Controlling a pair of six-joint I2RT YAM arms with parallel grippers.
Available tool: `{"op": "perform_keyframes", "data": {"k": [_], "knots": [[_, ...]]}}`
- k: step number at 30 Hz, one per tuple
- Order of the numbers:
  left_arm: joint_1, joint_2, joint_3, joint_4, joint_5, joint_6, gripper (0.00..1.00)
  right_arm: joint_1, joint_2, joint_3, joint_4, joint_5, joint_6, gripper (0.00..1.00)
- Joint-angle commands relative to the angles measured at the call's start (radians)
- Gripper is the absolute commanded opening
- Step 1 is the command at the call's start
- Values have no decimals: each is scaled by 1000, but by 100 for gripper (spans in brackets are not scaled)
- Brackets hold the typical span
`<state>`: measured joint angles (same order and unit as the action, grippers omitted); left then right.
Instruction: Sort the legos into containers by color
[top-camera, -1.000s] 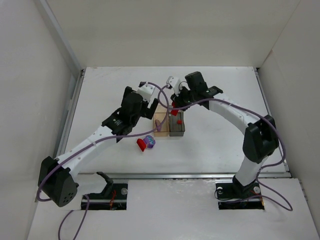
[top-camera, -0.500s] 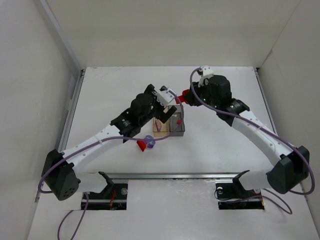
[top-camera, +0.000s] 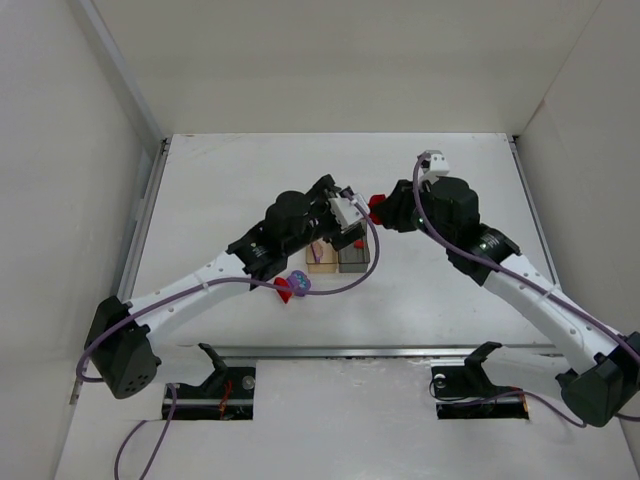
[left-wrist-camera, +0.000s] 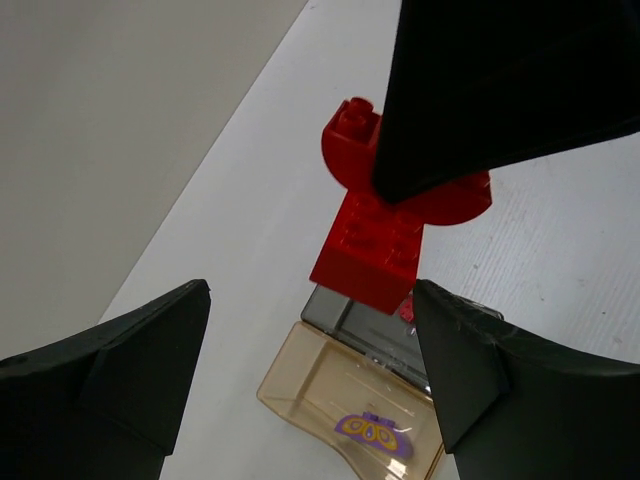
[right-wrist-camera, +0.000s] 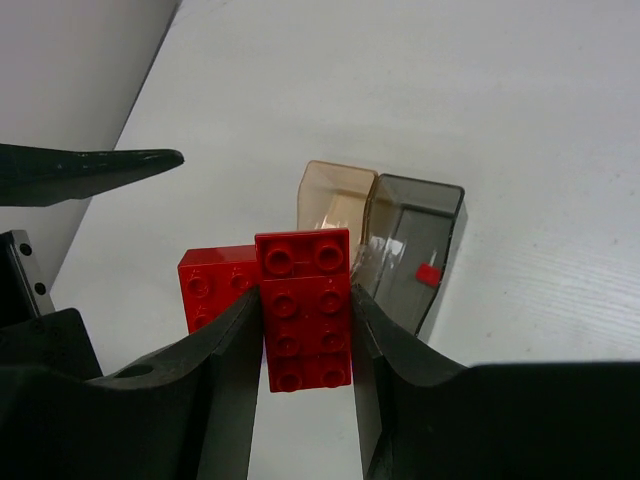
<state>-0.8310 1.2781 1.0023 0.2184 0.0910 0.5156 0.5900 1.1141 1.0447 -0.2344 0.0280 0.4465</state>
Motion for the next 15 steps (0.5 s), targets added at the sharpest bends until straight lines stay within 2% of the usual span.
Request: {"op": "perform_keyframes", "data": {"k": [1, 3, 8, 9, 12, 15], "knots": [[-16, -32, -19, 84, 84, 50, 79, 14, -19, -6, 27, 18, 67, 0], [-16, -33, -19, 84, 104, 50, 76, 14, -28, -17, 27, 18, 101, 0], [-16, -42, -28, 75, 154, 76, 76, 14, -39, -38, 37, 16, 115, 0], [-16, -42, -28, 75, 164, 77, 74, 24, -39, -38, 37, 16, 115, 0], [-16, -33, -16, 50, 174, 77, 61, 24, -30, -38, 37, -6, 106, 0], [-16, -14, -7, 41, 174, 77, 59, 33, -20, -38, 46, -17, 93, 0]]}}
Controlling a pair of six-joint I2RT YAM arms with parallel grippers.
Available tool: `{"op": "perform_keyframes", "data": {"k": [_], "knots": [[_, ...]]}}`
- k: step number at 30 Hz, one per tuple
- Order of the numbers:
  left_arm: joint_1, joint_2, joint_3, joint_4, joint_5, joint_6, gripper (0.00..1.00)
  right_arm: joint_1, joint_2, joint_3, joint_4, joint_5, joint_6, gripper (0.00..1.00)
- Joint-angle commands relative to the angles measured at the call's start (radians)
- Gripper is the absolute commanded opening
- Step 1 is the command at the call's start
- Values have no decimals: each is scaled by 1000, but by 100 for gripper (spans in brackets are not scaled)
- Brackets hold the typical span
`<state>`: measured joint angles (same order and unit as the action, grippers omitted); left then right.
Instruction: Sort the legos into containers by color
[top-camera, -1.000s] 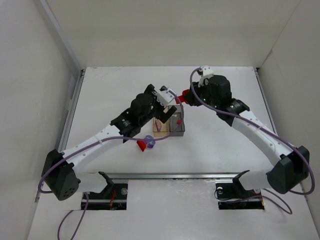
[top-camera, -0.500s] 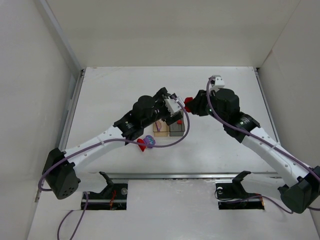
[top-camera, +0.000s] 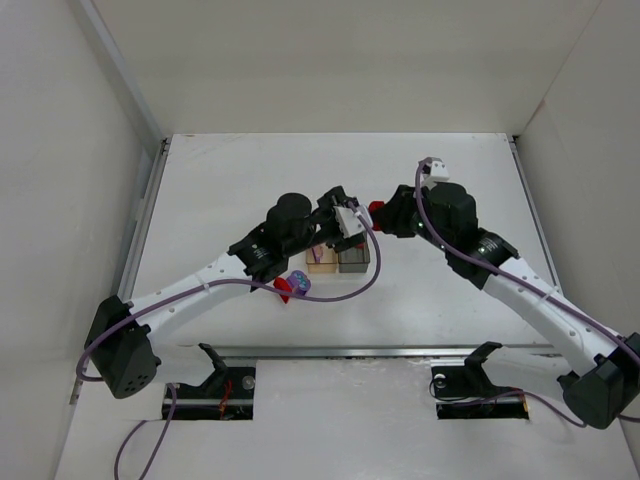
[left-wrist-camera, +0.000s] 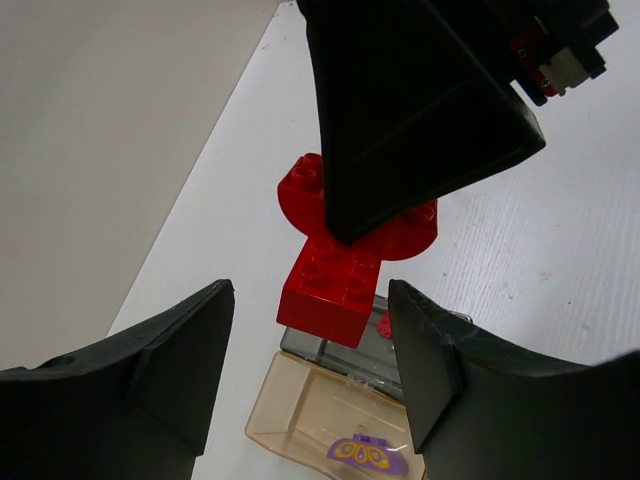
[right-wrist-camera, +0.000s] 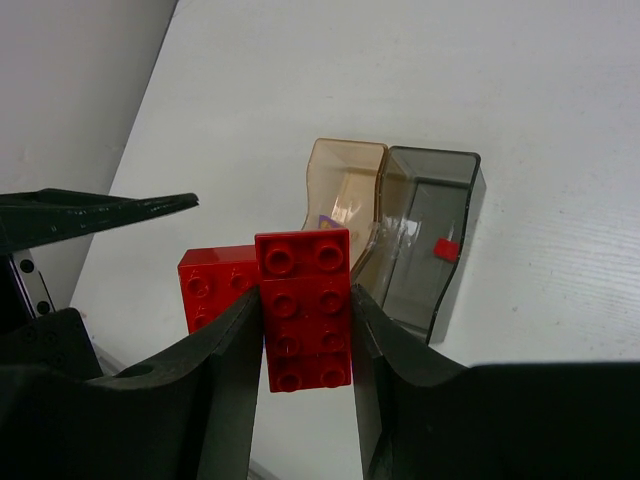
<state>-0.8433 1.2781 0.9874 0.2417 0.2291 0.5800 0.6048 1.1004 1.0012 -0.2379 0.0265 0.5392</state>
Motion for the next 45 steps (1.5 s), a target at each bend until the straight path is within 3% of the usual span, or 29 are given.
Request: {"op": "perform_keyframes", "data": {"k": [1, 7, 11, 13, 14, 22, 30, 39, 45], "knots": [[-4, -14, 17, 18, 50, 21, 59, 18, -7, 5, 49, -16, 1, 0], [-4, -14, 17, -15, 84, 32, 41, 18, 12, 14, 49, -25, 1, 0], [-4, -14, 17, -33, 84, 41, 20, 18, 12, 23, 58, -34, 1, 0], [-4, -14, 17, -45, 84, 41, 2, 18, 12, 24, 58, -34, 1, 0], [-4, -14, 17, -59, 84, 41, 0, 18, 12, 24, 58, -34, 1, 0], [-4, -5, -16, -203, -82, -25, 0, -37, -27, 14, 58, -25, -8, 0], [38, -23, -102, -294, -151, -61, 0, -114, -39, 14, 58, -46, -18, 0], [38, -56, -52, -294, -267, -202, 0, -114, 244, 36, 78, -76, -27, 0], [38, -66, -52, -294, -346, -244, 0, -114, 395, 115, 88, -123, -18, 11]]}}
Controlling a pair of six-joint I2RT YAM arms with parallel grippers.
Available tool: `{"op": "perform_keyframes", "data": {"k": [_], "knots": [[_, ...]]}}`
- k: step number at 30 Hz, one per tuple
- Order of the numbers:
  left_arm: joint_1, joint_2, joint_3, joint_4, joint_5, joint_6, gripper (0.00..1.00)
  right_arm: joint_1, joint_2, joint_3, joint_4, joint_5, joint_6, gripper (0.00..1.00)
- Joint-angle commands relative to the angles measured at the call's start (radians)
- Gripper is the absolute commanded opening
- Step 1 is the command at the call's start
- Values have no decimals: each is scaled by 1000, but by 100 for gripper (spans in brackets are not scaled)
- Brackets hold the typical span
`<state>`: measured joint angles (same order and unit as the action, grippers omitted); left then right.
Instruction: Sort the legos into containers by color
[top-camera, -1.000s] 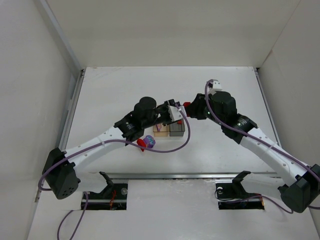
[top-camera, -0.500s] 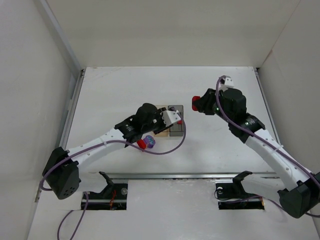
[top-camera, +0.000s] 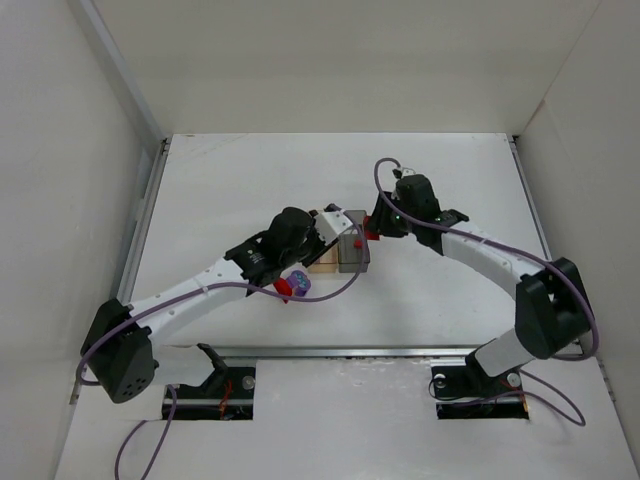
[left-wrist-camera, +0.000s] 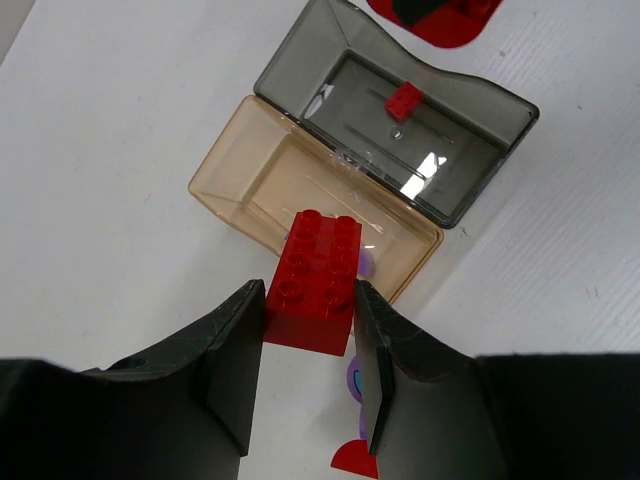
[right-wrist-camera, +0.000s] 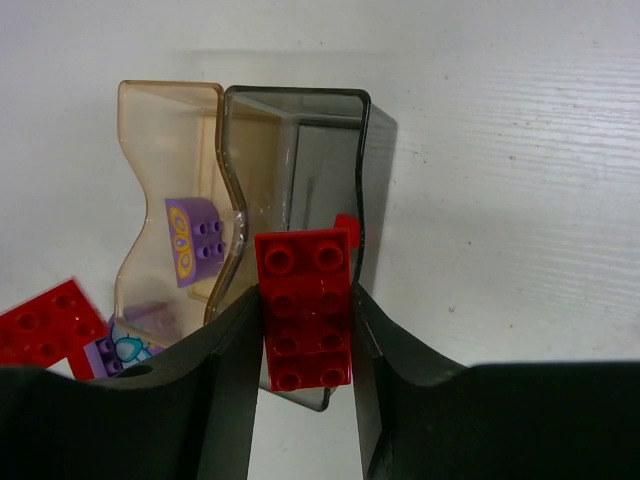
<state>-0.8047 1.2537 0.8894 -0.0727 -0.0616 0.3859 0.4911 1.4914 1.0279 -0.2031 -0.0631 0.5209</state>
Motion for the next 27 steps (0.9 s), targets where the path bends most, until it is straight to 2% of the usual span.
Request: {"op": "perform_keyframes", "data": {"k": [1, 4, 6, 12, 15, 20, 27], "knots": [[-1, -42, 46, 21, -55, -50, 0, 0, 32, 89, 53, -34, 1, 12], [-1, -42, 46, 30, -55, -50, 0, 9, 76, 110, 53, -43, 1, 20], [-1, -42, 46, 30, -55, -50, 0, 9, 96, 119, 53, -56, 1, 29], [-1, -42, 46, 48, -64, -50, 0, 18, 148, 139, 53, -89, 1, 40], [-1, -42, 37, 57, -64, -50, 0, 27, 159, 150, 53, -89, 1, 49], [-1, -42, 37, 57, -73, -50, 0, 37, 168, 159, 53, -89, 1, 56], [-1, -20, 46, 68, -64, -50, 0, 37, 95, 178, 53, -67, 1, 57]]}}
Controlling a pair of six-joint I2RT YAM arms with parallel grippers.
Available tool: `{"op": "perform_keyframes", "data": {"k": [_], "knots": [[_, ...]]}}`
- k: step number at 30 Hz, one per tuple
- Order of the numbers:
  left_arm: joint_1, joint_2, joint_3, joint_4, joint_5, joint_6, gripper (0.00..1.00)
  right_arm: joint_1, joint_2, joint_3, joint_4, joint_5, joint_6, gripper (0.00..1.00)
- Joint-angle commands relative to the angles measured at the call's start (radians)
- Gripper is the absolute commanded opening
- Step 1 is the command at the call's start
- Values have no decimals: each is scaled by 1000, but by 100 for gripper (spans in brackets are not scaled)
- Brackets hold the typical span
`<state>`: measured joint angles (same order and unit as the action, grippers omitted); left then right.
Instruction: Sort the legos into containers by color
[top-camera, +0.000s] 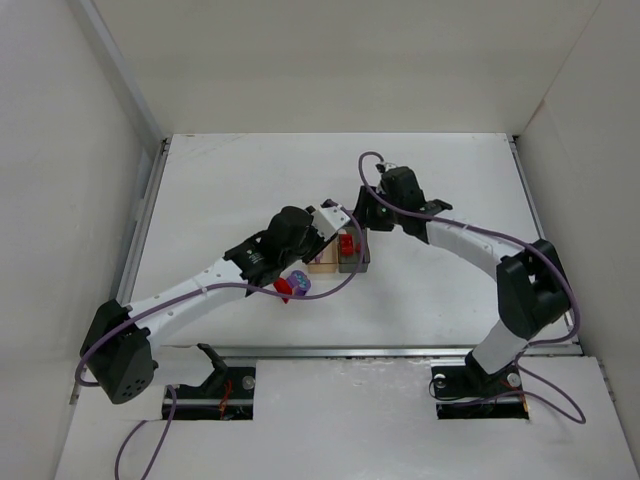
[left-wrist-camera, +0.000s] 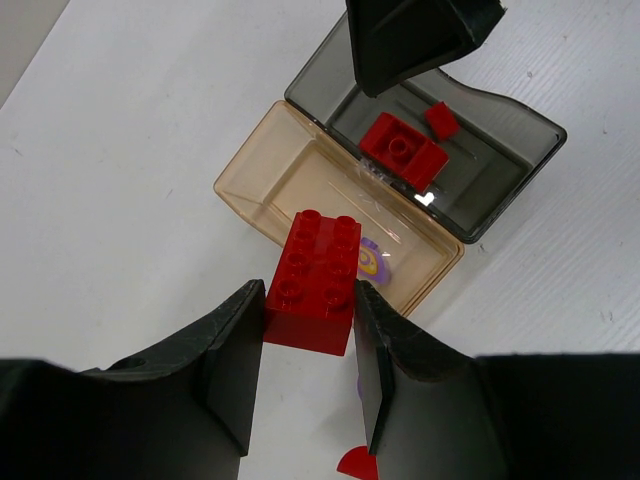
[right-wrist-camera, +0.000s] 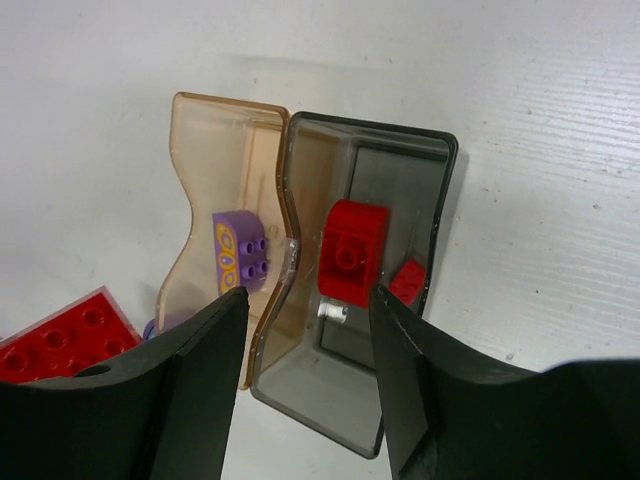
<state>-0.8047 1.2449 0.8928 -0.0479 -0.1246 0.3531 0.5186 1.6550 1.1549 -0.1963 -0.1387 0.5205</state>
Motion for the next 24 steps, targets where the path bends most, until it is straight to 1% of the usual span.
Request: {"op": "perform_keyframes", "data": {"k": [1, 2, 6, 11, 13, 14, 16, 18, 20, 24], "knots": [[-1, -12, 43, 55, -1, -17, 0, 0, -83, 42, 37, 19, 1, 57], [-1, -1, 52, 56, 11, -17, 0, 0, -113, 42, 37, 19, 1, 57], [-1, 36, 77, 77, 32, -17, 0, -35, -210, 6, -28, 106, -10, 57], [-10, 103, 109, 124, 65, -26, 0, -118, -360, -107, -78, 189, -10, 65], [-10, 123, 109, 135, 65, -35, 0, -143, -441, -173, -89, 211, -10, 66], [-10, 142, 109, 135, 65, -36, 0, -152, -466, -191, -98, 223, -10, 70], [-21, 151, 109, 161, 65, -36, 0, -166, -532, -230, -124, 263, -10, 73], [-21, 176, 118, 175, 65, -45, 0, -190, -567, -250, -153, 295, -10, 77], [-30, 200, 118, 184, 65, -45, 0, -190, -603, -264, -167, 315, -10, 78], [-30, 225, 118, 194, 65, -45, 0, -190, -617, -287, -186, 326, -19, 78]]}}
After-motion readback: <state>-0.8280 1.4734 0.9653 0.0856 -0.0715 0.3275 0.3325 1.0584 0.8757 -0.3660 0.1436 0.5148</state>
